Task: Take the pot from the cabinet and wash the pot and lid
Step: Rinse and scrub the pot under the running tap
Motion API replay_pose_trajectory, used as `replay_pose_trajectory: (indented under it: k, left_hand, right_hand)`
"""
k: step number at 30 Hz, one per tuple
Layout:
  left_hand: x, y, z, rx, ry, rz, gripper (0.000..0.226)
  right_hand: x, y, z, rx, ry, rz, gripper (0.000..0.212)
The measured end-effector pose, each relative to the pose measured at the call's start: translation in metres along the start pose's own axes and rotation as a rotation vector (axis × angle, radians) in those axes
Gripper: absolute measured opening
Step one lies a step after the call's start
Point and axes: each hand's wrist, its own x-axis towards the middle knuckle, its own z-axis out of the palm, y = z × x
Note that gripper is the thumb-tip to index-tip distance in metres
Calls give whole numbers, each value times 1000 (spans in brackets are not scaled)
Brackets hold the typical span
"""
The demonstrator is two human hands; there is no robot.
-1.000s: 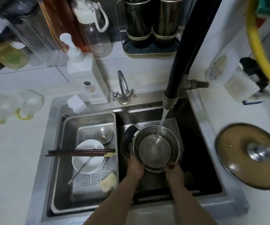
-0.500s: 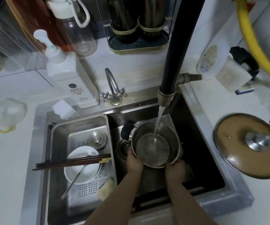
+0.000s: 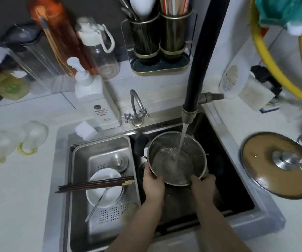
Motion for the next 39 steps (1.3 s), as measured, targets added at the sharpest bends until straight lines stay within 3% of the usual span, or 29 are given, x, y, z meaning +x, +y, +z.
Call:
replay_pose_trajectory:
  k: [5, 7, 9, 12, 19, 21, 27, 31, 36, 39]
  left_hand:
    - [-25, 22, -17, -67, -26, 20, 42]
    - [-29, 36, -30, -71, 7, 22, 30]
    - [-30, 55, -47, -63, 83, 73, 33]
    - [-26, 85, -68, 84, 107, 259, 57]
    - [-23, 112, -92, 262, 93, 295, 34]
    - [-24, 118, -94, 261, 129, 284, 36]
    - [-27, 125, -102, 138, 213, 227, 51]
    - [-23, 121, -113, 58, 230, 206, 66]
    - [-31, 129, -112, 37, 232, 214, 60]
    - [-17, 122, -96, 89, 121, 234, 50]
  right_hand:
    - [-14, -33, -23, -56, -81, -131, 27]
    - [-17, -38, -33, -62, -116, -155, 24]
    - [-21, -44, -42, -92, -141, -203, 21]
    - [-33, -57, -52, -95, -181, -245, 19]
    - [-58, -75, -66, -143, -250, -356, 20]
    - [-59, -77, -68, -141, -265, -351, 20]
    - [-58, -94, -74, 143, -390, -314, 62]
    - [-44, -110, -76, 92, -373, -335, 44]
    - [-20, -124, -68, -33, -337, -287, 37]
    - [-18, -120, -78, -61, -294, -315, 25]
